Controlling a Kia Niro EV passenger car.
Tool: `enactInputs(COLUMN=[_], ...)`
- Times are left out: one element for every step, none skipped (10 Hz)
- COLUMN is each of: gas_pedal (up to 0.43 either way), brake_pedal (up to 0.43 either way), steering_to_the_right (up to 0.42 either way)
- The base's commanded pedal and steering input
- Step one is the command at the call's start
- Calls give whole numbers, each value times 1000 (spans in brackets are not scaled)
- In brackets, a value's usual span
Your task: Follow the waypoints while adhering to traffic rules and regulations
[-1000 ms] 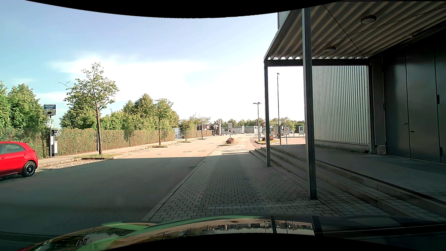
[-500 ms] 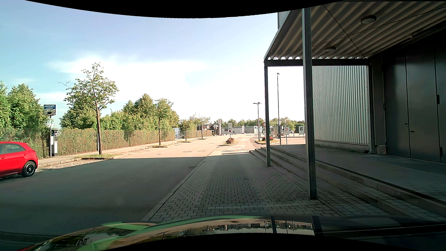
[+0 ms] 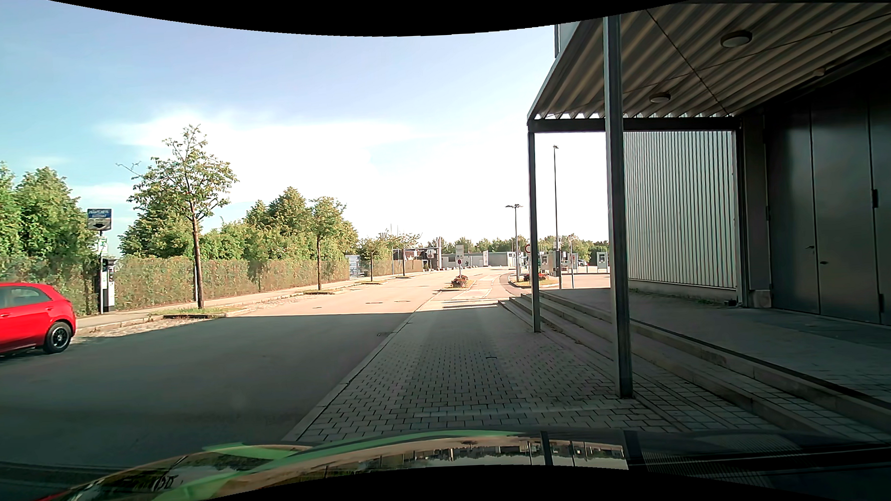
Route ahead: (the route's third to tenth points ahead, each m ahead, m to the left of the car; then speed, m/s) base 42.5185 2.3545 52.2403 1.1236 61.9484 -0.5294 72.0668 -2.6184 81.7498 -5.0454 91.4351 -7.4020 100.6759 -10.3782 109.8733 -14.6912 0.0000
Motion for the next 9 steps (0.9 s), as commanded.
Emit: enactInputs(gas_pedal=[0,0,0,0,0,0,0,0,0], brake_pedal=[280,280,280,280,280,280,280,287,293], steering_to_the_right=[-68,-68,-68,-67,-68,-67,-67,-68,-68])
